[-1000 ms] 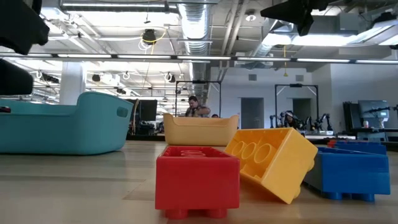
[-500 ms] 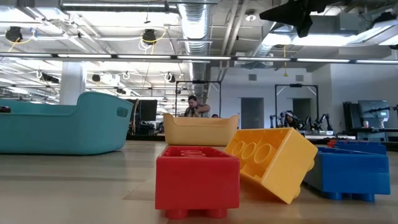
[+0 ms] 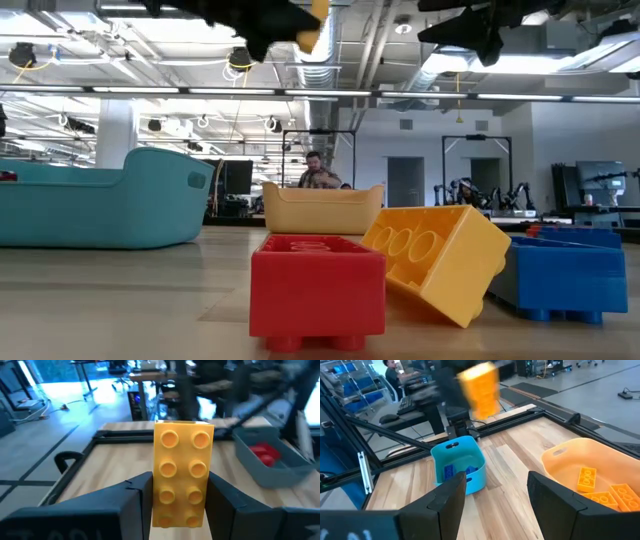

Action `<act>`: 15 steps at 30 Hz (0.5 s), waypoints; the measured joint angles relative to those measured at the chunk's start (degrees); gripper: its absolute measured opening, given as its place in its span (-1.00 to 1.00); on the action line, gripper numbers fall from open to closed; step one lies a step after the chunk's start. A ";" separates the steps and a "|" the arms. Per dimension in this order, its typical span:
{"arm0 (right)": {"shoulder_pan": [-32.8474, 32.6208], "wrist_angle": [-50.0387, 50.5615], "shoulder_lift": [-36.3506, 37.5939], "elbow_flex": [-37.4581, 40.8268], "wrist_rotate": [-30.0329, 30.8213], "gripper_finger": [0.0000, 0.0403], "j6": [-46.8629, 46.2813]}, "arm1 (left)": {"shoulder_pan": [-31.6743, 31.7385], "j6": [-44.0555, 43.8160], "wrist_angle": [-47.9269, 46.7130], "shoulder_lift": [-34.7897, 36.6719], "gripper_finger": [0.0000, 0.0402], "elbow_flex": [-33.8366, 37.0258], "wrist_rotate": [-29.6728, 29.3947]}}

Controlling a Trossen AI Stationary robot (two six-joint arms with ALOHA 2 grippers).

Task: Sort & place blocks by color
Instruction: Put the yellow game piece into the orange bin

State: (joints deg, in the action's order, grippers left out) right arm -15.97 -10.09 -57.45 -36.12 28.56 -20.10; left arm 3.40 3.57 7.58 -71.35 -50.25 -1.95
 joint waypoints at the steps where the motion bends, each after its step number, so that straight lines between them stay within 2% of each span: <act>1: 0.00 0.11 0.00 0.00 0.00 0.17 0.00 | 2.15 -0.46 1.41 -1.06 -0.49 0.04 1.94; 7: 0.00 0.87 0.02 0.00 0.00 0.17 0.00 | 11.32 -4.41 7.35 -10.32 -0.42 0.03 9.83; 13: 0.00 1.10 0.00 0.00 0.00 0.17 0.01 | 16.28 -7.80 9.57 -19.15 -0.44 -0.53 16.79; 15: 0.00 1.10 0.00 0.00 0.00 0.17 0.00 | 17.24 -8.85 9.57 -21.18 -0.44 -1.17 17.15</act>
State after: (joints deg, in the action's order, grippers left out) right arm -15.97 -8.99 -57.45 -36.12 28.56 -20.10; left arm 20.63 -5.27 17.15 -92.53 -51.43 15.20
